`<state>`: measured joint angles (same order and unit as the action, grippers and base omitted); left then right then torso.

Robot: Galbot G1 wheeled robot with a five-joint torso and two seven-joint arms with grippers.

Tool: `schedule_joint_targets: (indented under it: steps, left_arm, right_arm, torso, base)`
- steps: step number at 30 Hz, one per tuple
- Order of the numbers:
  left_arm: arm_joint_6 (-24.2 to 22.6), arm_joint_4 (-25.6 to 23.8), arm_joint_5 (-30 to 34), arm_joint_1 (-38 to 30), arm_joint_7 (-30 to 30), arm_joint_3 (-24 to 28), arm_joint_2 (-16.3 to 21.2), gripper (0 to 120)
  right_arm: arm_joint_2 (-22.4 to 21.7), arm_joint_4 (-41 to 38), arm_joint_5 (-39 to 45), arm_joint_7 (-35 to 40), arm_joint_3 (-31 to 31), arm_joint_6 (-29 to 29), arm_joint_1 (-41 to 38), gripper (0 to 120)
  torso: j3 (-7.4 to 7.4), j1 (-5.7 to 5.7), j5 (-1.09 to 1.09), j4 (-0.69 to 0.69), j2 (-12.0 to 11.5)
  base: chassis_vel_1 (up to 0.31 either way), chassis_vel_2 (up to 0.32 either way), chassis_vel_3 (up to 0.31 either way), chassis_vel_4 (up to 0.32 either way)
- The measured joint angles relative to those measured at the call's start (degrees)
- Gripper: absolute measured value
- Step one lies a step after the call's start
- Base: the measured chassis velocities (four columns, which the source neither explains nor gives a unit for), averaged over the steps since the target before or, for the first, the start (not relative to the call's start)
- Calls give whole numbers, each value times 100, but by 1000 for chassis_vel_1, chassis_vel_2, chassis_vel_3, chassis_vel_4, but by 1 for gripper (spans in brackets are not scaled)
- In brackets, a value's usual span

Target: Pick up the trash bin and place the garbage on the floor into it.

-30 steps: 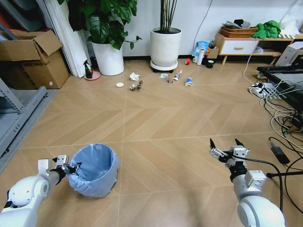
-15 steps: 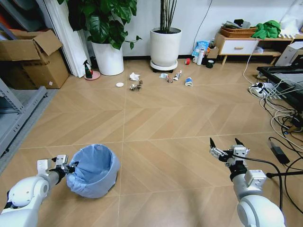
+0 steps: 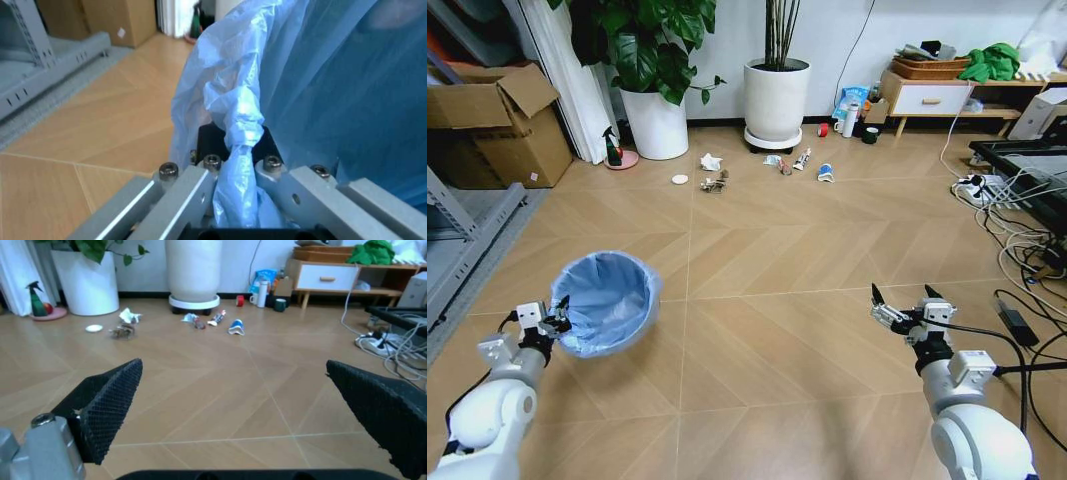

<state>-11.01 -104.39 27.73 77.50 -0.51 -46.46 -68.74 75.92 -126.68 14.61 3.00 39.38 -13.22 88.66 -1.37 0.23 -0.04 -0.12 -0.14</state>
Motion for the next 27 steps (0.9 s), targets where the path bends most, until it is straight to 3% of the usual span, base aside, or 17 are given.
schedule_joint_targets:
  steps: [8, 19, 27]
  left_arm:
    - [221, -457, -311, 198, 87, -8, -433, 0]
    - [69, -623, -340, 229, 83, 44, -375, 0]
    - [-58, -626, -412, 266, 65, 29, -316, 0]
  right_arm:
    - [5, -27, 6, -158, 18, -19, 20, 100]
    - [70, 7, -111, -263, 22, 87, 23, 100]
    - [90, 3, -223, -271, 28, 147, 57, 100]
  torso:
    - [0, 0, 1, -1, 0]
    - [1, -1, -1, -1, 0]
    - [0, 0, 1, 0, 0]
  base:
    - [0, 0, 0, 0]
    - [-15, 15, 13, -17]
    - [-111, 195, 103, -196]
